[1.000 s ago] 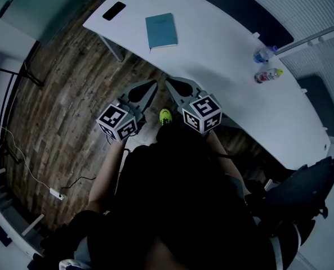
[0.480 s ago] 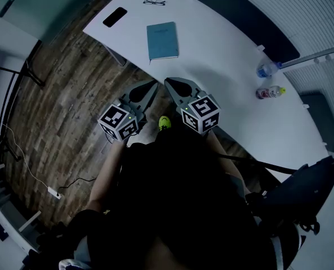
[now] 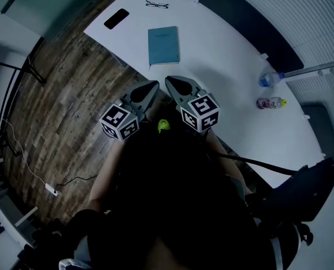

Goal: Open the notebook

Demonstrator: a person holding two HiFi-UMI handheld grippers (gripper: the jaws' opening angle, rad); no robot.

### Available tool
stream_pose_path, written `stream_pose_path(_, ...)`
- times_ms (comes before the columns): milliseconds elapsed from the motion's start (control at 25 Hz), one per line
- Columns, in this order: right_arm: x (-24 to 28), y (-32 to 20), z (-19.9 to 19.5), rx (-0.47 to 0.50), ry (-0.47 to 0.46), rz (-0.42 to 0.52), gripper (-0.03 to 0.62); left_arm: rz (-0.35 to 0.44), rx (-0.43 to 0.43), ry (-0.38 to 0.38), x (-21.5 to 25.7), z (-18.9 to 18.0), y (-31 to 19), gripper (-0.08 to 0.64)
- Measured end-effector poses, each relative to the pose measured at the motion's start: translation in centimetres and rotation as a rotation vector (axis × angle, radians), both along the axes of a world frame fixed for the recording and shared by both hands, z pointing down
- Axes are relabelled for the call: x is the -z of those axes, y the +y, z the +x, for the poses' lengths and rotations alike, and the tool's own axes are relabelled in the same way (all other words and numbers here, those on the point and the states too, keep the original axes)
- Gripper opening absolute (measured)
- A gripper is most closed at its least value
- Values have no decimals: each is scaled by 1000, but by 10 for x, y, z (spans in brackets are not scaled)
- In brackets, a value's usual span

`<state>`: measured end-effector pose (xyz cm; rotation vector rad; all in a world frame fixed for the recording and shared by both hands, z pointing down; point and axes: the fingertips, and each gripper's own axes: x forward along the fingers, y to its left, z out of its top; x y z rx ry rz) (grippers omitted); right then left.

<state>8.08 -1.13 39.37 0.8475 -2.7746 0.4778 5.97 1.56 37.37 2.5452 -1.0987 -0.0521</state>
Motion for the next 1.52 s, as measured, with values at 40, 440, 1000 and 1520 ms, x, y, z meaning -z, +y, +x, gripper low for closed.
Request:
stream_pose_path(40,-2,-2,0,0,5,1,11,-2,0,-5,-2,1,-2,-2)
stream_pose_path(440,-20,-30,-2,-31,22,-34,12,-23,-3,-17,-20,-5,-29,0)
stream_pose_path(1000,-55,-76,-17,-71,74,-89,52,-43,-100,23,-46,-17,-75,103)
stream_pose_path(1520,-112,-111,-22,-149,117,-186,105,-72,-190,25,-93,-19,-106,120)
